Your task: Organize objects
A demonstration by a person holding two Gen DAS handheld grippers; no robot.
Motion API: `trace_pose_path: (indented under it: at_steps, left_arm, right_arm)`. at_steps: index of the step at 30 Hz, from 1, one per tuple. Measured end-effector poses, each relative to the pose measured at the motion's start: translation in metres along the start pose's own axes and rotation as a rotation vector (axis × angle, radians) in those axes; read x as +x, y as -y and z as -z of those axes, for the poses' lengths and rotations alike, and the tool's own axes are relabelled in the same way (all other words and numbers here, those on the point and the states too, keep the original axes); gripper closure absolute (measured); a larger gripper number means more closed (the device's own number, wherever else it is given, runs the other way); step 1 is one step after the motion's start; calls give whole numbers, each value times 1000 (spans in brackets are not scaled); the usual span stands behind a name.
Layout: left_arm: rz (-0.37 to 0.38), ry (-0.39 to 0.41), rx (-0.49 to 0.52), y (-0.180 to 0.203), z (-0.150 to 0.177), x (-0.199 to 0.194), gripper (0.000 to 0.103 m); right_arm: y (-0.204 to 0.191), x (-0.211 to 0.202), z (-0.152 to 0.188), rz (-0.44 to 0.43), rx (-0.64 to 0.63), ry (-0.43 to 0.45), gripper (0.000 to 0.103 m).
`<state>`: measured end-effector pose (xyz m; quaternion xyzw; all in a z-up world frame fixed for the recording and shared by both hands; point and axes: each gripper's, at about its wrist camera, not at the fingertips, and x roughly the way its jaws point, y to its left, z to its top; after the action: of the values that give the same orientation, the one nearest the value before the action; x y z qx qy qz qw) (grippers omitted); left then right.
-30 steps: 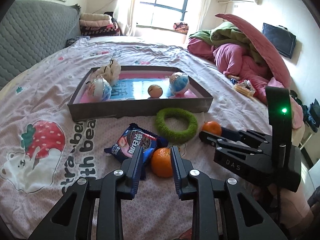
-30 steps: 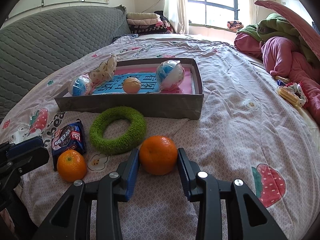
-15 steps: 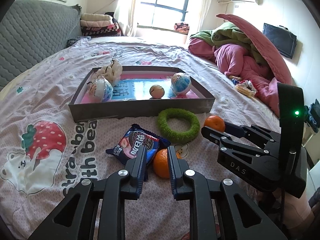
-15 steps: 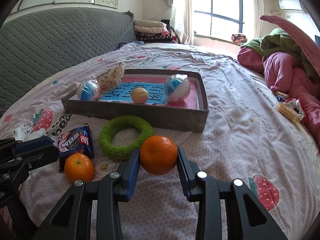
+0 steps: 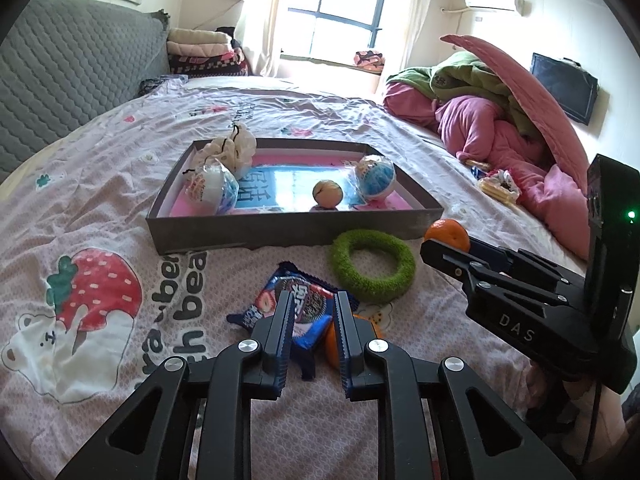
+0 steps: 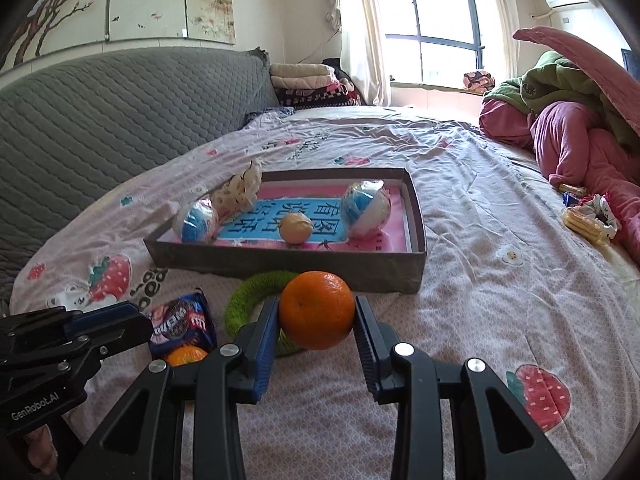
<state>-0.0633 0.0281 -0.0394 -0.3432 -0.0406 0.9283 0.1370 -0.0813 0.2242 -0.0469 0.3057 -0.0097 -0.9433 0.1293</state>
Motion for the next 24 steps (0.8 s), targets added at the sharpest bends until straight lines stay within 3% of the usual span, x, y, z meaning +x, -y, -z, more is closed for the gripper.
trace_pose_path:
  at_steps: [24]
  left_arm:
    - [-11, 36, -2, -17, -34, 27, 83]
  right_arm:
    - [-10, 17, -31, -4, -43, 44, 66]
